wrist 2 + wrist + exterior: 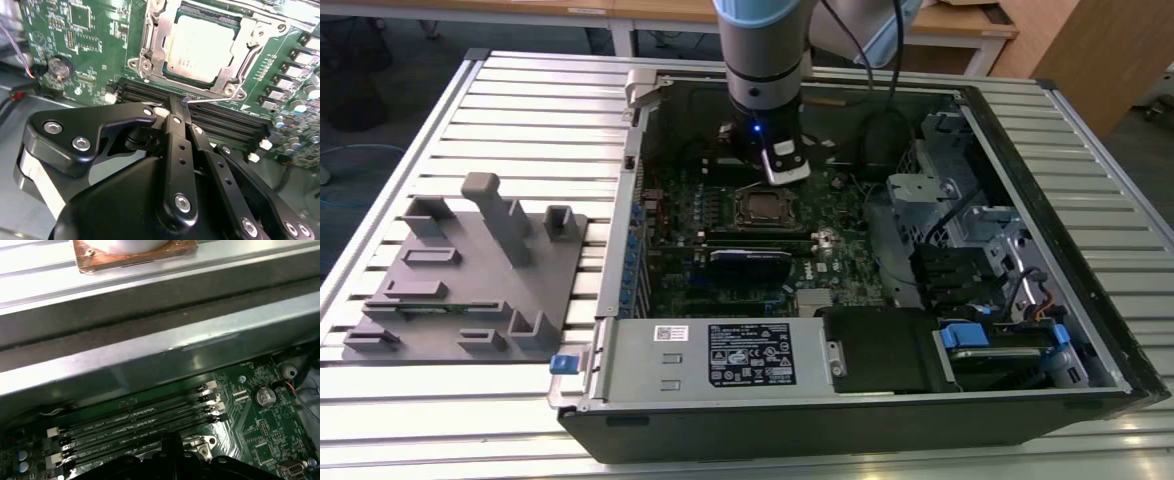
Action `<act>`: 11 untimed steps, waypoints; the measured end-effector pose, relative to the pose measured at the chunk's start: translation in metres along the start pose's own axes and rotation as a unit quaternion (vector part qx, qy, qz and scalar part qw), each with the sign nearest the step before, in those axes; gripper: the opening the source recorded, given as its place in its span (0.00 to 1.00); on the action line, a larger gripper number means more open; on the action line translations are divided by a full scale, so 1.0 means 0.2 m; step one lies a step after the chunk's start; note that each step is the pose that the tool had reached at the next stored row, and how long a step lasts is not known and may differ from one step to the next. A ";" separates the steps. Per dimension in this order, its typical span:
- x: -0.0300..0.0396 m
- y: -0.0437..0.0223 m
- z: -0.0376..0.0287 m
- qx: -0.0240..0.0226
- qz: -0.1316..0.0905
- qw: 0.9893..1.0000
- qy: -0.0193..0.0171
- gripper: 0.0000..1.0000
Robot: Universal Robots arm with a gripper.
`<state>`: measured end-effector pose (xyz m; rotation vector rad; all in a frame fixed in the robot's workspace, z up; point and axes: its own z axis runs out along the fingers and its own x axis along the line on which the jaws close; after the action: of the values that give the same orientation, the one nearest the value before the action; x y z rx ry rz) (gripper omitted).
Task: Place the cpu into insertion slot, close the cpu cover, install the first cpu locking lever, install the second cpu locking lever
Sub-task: 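Install the first cpu locking lever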
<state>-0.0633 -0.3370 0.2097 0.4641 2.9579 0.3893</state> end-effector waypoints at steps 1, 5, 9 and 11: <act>0.000 0.000 0.002 0.000 0.005 1.000 -0.002 0.10; 0.004 0.006 0.007 0.001 0.019 1.000 -0.008 0.10; 0.012 0.022 0.011 0.001 0.024 1.000 -0.009 0.10; 0.014 0.024 0.011 0.002 0.025 1.000 -0.010 0.10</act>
<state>-0.0643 -0.3313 0.2087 0.5411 2.9335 0.3835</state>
